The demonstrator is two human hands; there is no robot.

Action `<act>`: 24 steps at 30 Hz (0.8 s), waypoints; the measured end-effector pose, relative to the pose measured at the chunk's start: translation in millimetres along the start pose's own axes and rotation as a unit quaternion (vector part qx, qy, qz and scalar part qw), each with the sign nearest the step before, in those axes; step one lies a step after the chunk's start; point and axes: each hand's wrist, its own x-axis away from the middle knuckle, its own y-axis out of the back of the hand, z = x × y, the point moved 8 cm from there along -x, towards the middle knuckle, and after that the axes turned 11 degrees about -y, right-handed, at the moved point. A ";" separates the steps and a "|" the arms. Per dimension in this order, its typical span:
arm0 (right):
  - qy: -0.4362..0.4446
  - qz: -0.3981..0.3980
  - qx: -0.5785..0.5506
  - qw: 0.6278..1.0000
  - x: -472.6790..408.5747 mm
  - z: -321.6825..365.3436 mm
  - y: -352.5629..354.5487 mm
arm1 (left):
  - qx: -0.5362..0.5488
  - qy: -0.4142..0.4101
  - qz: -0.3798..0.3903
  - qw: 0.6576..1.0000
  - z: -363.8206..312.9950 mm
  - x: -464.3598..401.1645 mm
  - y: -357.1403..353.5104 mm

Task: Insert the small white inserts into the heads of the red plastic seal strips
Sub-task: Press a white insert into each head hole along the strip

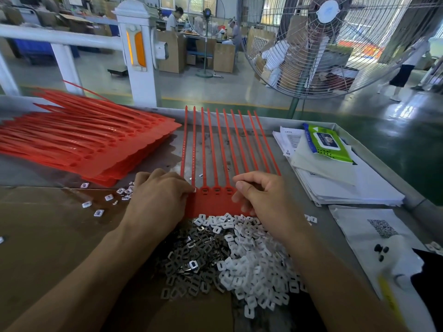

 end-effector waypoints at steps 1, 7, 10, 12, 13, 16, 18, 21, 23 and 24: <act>0.002 0.000 0.006 1.000 0.3 0.4 -0.1 | -0.002 0.000 0.005 1.000 -0.3 0.2 -0.8; -0.003 -0.002 0.012 1.000 0.1 1.1 -1.3 | -0.002 0.002 0.041 0.999 -1.2 -1.2 -6.3; -0.009 0.001 -0.003 1.000 -0.2 1.3 -2.3 | -0.035 -0.014 0.058 0.998 -6.8 -4.7 -5.3; -0.011 0.004 -0.014 1.000 -0.7 2.4 -3.5 | -0.065 -0.033 0.071 0.995 -13.6 -7.7 -4.6; -0.014 0.006 -0.017 1.000 -1.2 2.7 -4.4 | -0.076 -0.041 0.077 0.993 -17.1 -9.1 -4.2; -0.017 0.010 -0.013 1.000 -2.0 3.6 -6.7 | -0.091 -0.055 0.091 0.990 -28.6 -12.4 -2.0; -0.015 0.008 -0.014 1.000 -2.0 3.2 -6.9 | -0.092 -0.058 0.095 0.989 -32.4 -11.5 -2.8; -0.017 0.002 -0.043 0.999 -2.6 2.0 -5.1 | -0.071 -0.044 0.093 0.992 -23.3 -9.2 -7.2; -0.016 0.003 -0.062 0.998 -2.8 1.8 -4.0 | -0.048 -0.029 0.085 0.995 -14.3 -7.6 -8.7; -0.013 -0.002 -0.068 0.998 -3.2 1.5 -2.7 | -0.037 -0.022 0.077 0.996 -11.3 -6.9 -8.9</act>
